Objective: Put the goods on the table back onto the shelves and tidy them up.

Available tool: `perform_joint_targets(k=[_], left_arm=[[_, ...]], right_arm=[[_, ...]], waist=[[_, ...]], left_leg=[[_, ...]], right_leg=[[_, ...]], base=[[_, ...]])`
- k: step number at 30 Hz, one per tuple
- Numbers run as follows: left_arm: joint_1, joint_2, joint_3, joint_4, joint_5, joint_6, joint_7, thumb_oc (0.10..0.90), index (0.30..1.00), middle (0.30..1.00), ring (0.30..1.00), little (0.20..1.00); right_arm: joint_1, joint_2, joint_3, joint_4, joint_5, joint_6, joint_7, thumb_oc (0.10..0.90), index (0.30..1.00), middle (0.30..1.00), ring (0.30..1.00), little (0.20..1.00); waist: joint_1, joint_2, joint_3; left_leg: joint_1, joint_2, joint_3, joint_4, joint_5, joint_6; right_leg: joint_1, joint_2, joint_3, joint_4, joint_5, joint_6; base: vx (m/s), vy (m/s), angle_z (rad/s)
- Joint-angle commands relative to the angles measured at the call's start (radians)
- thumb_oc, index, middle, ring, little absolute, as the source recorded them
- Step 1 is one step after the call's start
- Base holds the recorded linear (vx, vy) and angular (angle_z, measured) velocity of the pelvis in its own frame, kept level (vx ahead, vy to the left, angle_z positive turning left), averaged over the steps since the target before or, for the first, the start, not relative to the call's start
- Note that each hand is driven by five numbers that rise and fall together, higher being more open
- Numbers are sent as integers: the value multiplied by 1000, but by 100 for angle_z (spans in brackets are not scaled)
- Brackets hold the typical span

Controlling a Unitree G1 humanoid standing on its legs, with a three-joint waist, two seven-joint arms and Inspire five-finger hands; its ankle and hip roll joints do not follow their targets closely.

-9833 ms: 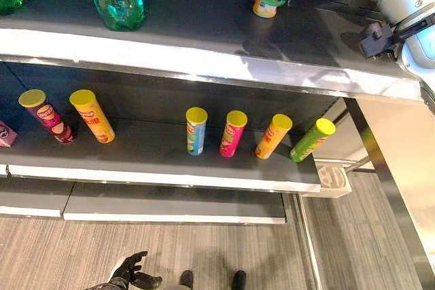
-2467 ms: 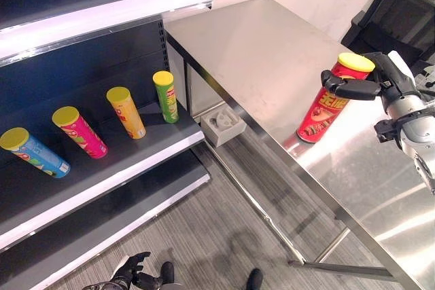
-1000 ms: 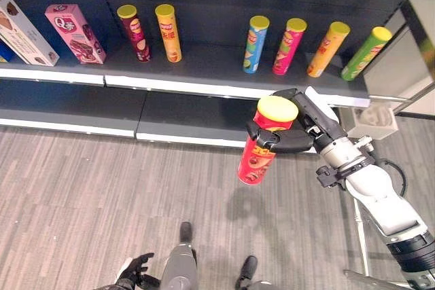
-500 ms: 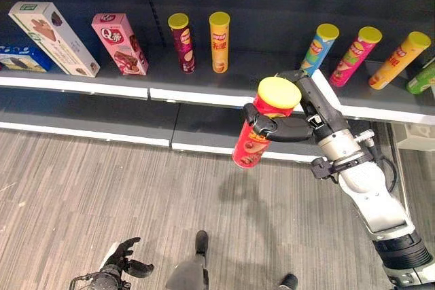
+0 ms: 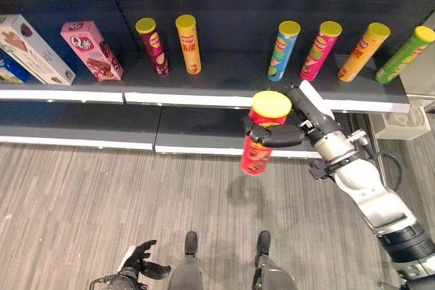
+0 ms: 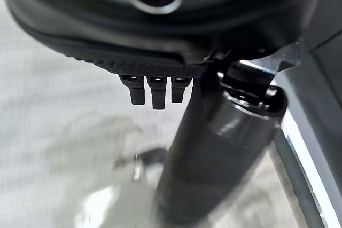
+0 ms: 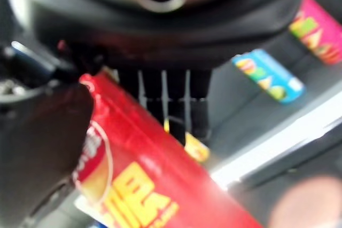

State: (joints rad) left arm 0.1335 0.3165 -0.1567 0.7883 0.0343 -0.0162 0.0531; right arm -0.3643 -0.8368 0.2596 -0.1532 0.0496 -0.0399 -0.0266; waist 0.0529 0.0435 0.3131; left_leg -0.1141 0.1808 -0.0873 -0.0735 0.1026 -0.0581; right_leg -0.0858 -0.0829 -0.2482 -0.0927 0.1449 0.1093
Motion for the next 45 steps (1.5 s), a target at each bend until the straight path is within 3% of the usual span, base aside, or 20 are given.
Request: perform_joint_targets(k=[1,6,9,11,14,15,16,20,26,35,45], left_arm=[[8,98,-7,-22,-48,-20,11,800,900,900,900,900],[42,75,9,-64,-117,-19,3,800,900,900,900,900],[38,79,9,-84,-132,-17,-2,800,900,900,900,900],[28,84,0,-92,-128,-20,-1,800,900,900,900,900],[15,98,-25,-89,-117,-16,10,800,900,900,900,900],[30,107,-26,-105,-112,-18,6,800,900,900,900,900],[37,110,-26,-105,-106,-19,10,800,900,900,900,900],[29,125,-17,-86,-104,-29,49,800,900,900,900,900],[13,137,-31,-82,-115,-40,71,800,900,900,900,900],[-15,129,-97,-103,-120,-56,101,800,900,900,900,900],[-52,135,-136,-113,-122,-71,135,800,900,900,900,900]], right_arm=[[-171,24,-77,-111,63,-106,-54,400,300,300,300,300],[-207,32,-53,-89,51,-109,-71,400,300,300,300,300],[-209,30,-76,-76,13,-108,-106,400,300,300,300,300],[-210,21,-103,-60,-32,-112,-145,400,300,300,300,300],[-242,33,-132,-10,-97,-95,-232,400,300,300,300,300],[-252,44,-124,-8,-109,-90,-245,400,300,300,300,300],[-260,58,-128,-17,-128,-92,-254,400,300,300,300,300],[-314,107,-157,-23,-199,-70,-322,400,300,300,300,300],[-418,76,-159,14,-272,-54,-390,400,300,300,300,300],[-589,25,-135,186,-461,29,-569,400,300,300,300,300],[-711,-21,-90,346,-500,90,-692,400,300,300,300,300]], waist=[[23,-66,-56],[51,-48,-37],[72,-45,5],[79,-36,27],[96,-7,20],[103,5,-1],[106,13,-10],[113,33,15],[128,38,47],[136,45,88],[173,61,105]], left_leg=[[134,-70,17,-12,-134,-31],[84,-28,-23,95,-151,-56],[-29,-58,-67,281,-118,-77],[-103,-75,-87,340,-94,-78],[-203,-85,-91,137,-5,-63],[-179,-67,-92,31,17,-62],[-164,-63,-89,6,24,-59],[-146,-105,-26,58,-10,-33],[-173,-116,9,91,-35,-17],[-218,-124,5,99,-42,-12],[-248,-133,-34,71,-27,-17]], right_leg=[[-61,-122,41,19,5,86],[-15,-93,-16,43,-72,43],[16,-91,-26,43,-104,15],[33,-88,-40,42,-132,7],[50,-74,-33,33,-157,21],[41,-64,-13,43,-174,25],[39,-63,2,51,-178,30],[-23,-141,73,118,-159,48],[-60,-166,95,113,-137,62],[-102,-175,85,107,-120,72],[-116,-178,55,100,-123,82]], base=[[153,-248,60],[139,-241,52],[-5,-165,35],[42,-80,63],[190,112,54],[222,161,-6],[226,199,-34],[107,285,-80],[24,72,-24],[8,9,-4],[16,-8,3]])
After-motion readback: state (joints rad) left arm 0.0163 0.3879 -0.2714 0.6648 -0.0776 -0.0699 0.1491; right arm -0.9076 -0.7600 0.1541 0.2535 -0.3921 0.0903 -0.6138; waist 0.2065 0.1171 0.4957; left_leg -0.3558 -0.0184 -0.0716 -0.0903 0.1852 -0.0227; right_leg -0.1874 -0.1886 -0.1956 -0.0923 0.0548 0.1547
